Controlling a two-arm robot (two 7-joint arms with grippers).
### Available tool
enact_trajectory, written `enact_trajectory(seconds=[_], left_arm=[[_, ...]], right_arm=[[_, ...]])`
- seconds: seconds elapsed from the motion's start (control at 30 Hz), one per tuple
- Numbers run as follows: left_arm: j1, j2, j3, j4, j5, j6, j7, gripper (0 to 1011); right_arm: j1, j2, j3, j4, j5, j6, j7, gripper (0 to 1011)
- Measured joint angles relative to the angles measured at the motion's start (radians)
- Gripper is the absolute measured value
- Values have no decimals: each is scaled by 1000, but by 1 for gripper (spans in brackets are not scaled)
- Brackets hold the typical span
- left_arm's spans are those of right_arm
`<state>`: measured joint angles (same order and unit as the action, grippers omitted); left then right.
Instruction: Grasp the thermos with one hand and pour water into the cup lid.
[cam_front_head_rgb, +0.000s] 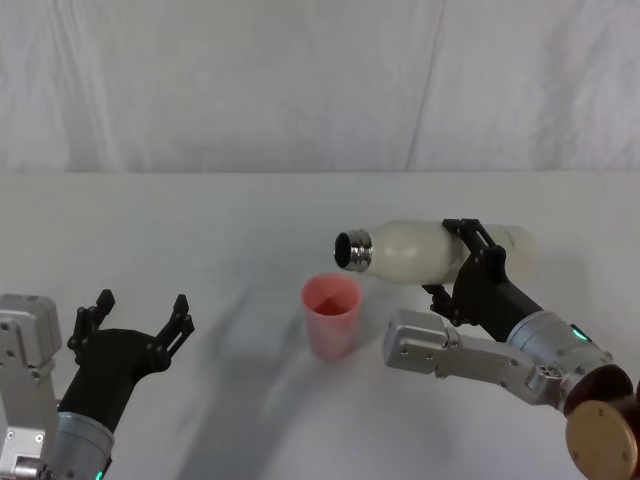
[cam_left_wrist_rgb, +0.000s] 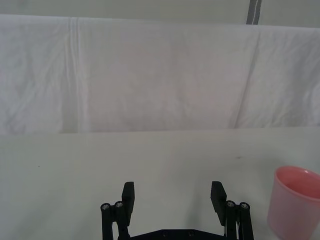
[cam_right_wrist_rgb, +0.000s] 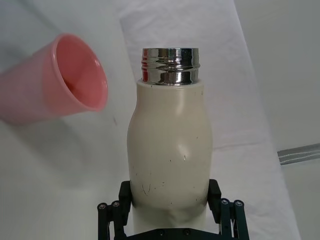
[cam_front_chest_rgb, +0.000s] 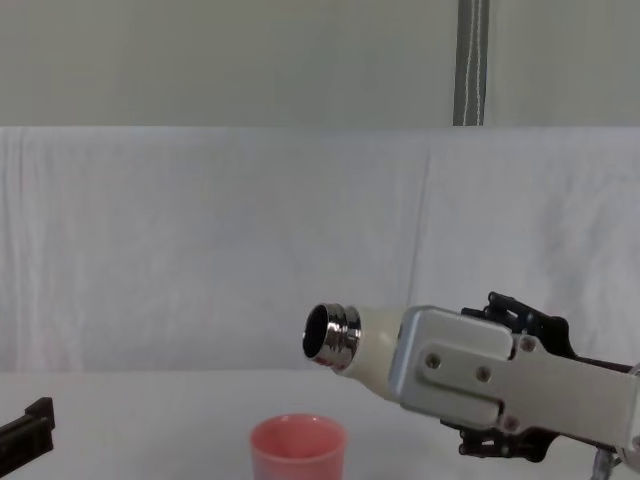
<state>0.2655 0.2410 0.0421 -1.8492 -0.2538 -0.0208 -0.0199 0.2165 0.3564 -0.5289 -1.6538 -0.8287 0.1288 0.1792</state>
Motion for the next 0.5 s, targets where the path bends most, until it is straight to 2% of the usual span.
enact_trajectory(seconds=[0.5], left_arm=[[0, 0, 0, 0, 0, 0, 0, 1001]], right_arm=[[3, -11, -9, 0, -69, 49, 3, 946]])
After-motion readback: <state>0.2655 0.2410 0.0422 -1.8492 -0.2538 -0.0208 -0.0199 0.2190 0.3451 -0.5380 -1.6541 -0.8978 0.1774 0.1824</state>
